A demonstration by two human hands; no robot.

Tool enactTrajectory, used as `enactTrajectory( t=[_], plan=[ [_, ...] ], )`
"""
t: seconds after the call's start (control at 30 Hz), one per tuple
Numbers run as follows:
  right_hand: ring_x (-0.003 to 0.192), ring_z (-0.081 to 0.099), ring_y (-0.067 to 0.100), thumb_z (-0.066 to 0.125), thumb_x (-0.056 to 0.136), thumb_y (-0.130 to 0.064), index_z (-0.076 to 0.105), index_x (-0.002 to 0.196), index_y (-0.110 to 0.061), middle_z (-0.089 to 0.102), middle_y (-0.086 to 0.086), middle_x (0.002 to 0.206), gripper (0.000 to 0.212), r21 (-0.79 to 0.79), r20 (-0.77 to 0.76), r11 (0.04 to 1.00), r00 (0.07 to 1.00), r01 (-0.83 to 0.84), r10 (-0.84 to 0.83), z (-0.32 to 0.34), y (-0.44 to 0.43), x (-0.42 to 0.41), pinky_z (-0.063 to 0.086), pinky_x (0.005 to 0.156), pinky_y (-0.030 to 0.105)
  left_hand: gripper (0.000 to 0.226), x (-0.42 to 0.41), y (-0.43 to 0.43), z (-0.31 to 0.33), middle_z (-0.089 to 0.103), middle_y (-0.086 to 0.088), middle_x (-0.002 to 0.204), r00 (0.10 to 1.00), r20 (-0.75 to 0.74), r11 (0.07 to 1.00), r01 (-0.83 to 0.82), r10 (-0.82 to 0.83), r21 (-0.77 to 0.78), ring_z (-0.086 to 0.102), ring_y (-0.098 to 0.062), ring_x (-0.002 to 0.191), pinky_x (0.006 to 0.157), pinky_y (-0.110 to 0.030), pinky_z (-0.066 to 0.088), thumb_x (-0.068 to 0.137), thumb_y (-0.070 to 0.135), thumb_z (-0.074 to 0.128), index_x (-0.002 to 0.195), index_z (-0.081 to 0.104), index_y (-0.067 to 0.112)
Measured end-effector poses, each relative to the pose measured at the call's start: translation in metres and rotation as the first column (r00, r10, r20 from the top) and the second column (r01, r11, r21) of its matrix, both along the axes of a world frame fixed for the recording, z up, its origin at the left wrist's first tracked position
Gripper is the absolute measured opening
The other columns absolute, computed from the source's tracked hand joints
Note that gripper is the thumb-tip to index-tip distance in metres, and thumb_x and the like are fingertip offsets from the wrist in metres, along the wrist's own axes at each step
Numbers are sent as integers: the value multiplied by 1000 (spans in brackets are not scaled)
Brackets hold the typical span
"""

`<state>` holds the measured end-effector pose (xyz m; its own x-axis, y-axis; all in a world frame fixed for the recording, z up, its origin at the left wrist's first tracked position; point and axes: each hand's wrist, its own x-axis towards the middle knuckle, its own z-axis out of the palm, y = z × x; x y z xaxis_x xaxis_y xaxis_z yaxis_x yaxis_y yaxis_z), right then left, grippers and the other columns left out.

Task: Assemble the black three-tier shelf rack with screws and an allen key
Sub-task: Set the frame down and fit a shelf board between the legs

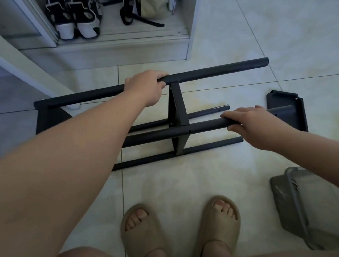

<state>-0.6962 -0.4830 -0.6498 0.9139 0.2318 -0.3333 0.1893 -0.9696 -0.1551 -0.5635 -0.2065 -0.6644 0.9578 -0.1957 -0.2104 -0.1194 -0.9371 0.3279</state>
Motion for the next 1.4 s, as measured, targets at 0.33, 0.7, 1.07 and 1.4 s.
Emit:
enactTrajectory(
  t=[0.33,0.7,1.07,1.4],
  plan=[
    [127,48,25,43,108,-28,49,144,-24,57,1,134,36,-5,-77,998,995,58,-59,6,7,-3,15,120,52,52,-26,-8,4,26,-4,162,998,-68,983,14,-2,182,18,-34,148,120,-55,8,107,33,30,155,14,42],
    [157,-8,24,33,105,-55,0,161,-36,-4,-7,171,68,-81,38,995,998,61,-58,35,-48,-49,-1,125,55,56,-112,-53,49,12,-4,167,968,102,965,213,-230,154,5,-28,153,123,-50,10,105,42,32,158,19,30],
    [157,-7,24,39,104,-57,2,161,-41,-4,-9,171,70,-109,-87,931,930,349,-358,43,-169,-155,9,125,53,61,-187,-199,64,20,1,165,852,-95,848,522,-515,87,17,-24,150,120,-43,24,103,49,38,157,22,29],
    [132,52,30,46,106,-45,49,149,-23,57,8,145,48,-185,-399,864,768,468,-501,-54,-238,-182,43,105,39,57,-191,-311,-35,45,-9,152,740,-413,833,544,-531,-96,43,-28,138,110,-38,37,104,41,44,154,30,19]
  ],
)
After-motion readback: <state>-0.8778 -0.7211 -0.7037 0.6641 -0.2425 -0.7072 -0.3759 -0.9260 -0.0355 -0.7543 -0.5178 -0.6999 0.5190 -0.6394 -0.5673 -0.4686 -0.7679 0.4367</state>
